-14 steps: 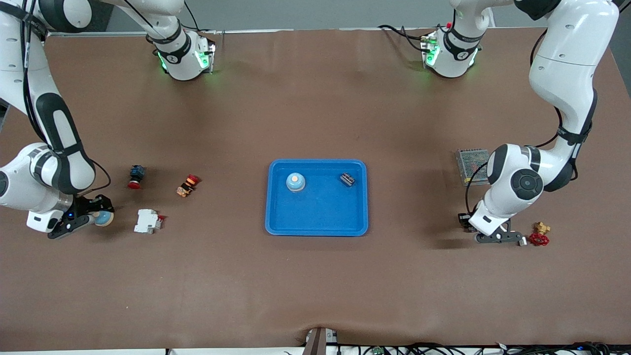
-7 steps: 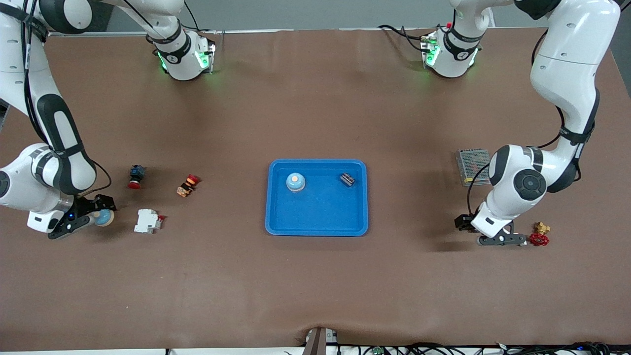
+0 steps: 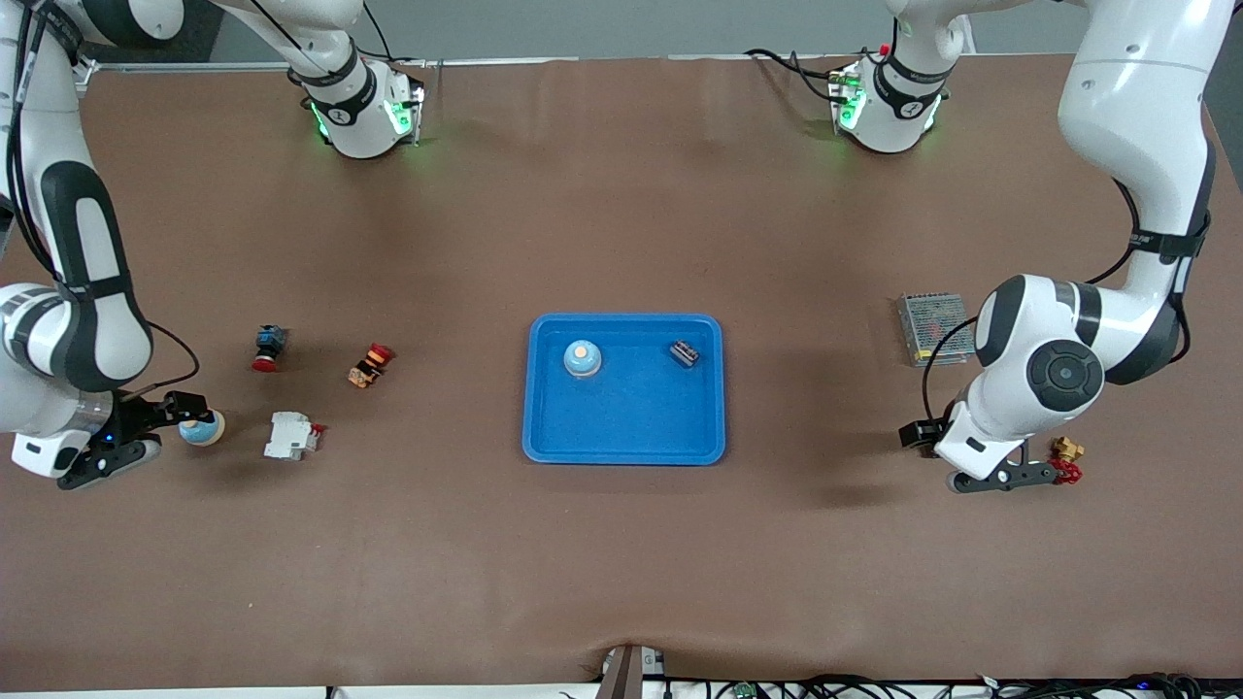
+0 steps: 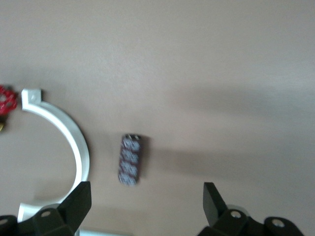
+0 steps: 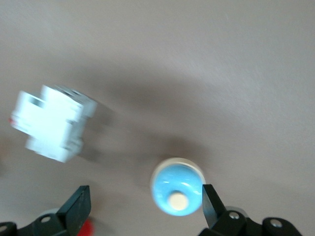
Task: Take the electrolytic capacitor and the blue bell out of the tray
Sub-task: 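Open the right gripper on the bell while the left gripper returns to the tray, then reach the right gripper to the second bell while the left gripper reaches the capacitor, then grasp and lift the bell with the right gripper while the left gripper lifts the capacitor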
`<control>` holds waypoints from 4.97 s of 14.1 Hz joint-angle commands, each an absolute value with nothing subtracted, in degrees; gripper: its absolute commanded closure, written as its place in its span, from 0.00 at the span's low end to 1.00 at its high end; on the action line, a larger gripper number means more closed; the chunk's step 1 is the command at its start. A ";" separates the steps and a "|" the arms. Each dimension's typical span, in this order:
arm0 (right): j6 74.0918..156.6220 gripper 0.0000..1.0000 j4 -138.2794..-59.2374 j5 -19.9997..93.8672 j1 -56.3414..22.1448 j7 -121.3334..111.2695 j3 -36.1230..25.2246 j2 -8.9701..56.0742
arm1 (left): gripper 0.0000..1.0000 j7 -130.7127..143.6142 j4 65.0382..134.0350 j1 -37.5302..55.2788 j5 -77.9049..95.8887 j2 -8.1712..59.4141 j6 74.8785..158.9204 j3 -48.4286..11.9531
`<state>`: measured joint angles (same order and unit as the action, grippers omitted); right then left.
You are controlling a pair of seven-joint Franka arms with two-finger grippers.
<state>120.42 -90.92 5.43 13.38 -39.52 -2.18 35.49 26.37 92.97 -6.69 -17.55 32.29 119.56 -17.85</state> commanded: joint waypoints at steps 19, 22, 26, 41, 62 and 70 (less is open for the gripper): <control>117.16 0.00 -92.98 5.80 -11.51 33.66 -2.20 26.99 | 0.00 103.70 83.76 9.93 -13.71 36.56 119.00 -29.88; 124.24 0.00 -100.17 6.77 -15.45 37.34 -2.28 23.48 | 0.00 103.89 85.94 10.99 -13.71 37.26 121.71 -29.79; 126.03 0.00 -101.51 6.86 -19.76 40.85 -2.20 23.82 | 0.00 109.14 92.45 11.07 -19.05 37.79 129.45 -29.71; 132.36 0.00 -94.93 6.86 -37.44 69.07 -2.28 35.50 | 0.00 122.17 98.26 13.18 -31.82 42.54 136.13 -29.62; 141.06 0.00 -97.82 5.98 -43.50 72.86 -2.55 40.08 | 0.00 124.10 98.00 15.56 -34.19 46.05 136.32 -29.09; 141.42 0.00 -98.26 5.89 -43.86 72.86 -2.72 40.51 | 0.92 123.22 97.38 15.12 -34.19 45.79 136.14 -29.00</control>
